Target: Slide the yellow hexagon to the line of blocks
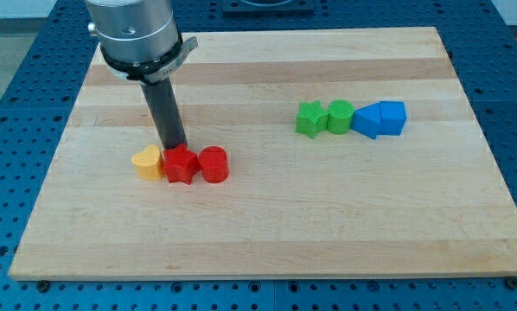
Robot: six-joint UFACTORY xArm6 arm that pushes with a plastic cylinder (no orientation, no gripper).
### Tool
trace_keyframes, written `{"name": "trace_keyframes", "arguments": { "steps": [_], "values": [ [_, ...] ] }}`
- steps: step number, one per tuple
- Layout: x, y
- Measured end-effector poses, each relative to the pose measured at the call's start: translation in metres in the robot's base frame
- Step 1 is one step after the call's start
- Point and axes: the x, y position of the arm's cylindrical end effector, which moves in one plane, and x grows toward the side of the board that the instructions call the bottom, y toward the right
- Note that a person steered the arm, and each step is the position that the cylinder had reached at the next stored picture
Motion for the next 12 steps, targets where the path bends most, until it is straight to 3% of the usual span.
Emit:
{"name": "trace_keyframes", "arguments": {
  "steps": [4,6,7,9,12],
  "values": [
    [-0.032,0.001],
    [-0.075,0.021],
    [-0.093,0.001],
    [-0.095,-0.034],
    [-0.077,-0.034]
  ]
}}
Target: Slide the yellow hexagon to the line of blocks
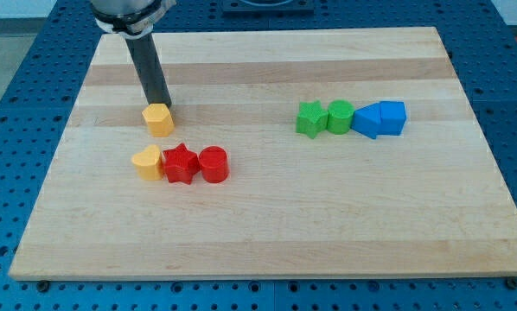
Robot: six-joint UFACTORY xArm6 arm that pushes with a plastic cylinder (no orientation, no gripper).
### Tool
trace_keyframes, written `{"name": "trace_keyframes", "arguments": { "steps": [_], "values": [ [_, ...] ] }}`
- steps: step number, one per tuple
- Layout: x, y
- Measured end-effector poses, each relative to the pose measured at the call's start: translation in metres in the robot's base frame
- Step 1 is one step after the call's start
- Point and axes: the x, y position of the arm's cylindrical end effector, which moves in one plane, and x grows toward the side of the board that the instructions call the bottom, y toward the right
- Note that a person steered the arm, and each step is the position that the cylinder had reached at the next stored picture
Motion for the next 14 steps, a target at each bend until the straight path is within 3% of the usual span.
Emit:
{"name": "trace_keyframes", "arguments": {
  "steps": [3,7,10,14],
  "values": [
    [-0.002,0.043],
    [0.031,-0.018],
    [0.056,-0.018],
    [0.043,-0.043]
  ]
}}
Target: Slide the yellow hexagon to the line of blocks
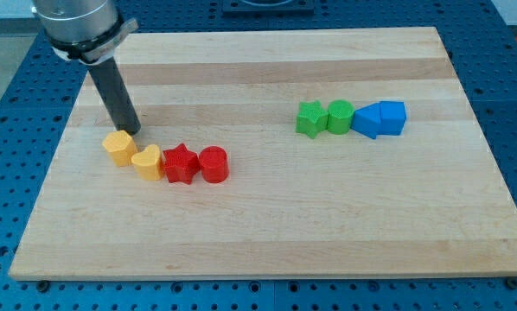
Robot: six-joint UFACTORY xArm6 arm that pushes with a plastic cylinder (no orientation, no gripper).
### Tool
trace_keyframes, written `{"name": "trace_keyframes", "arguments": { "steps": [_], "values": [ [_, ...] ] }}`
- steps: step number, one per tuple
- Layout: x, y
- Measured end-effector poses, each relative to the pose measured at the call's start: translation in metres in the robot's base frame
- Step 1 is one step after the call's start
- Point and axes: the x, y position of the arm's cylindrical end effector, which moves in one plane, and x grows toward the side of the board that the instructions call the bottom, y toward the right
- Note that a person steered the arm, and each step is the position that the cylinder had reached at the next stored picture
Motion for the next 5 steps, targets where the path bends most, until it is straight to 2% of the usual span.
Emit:
{"name": "trace_keyframes", "arguments": {
  "steps": [5],
  "values": [
    [0.024,-0.003]
  ]
}}
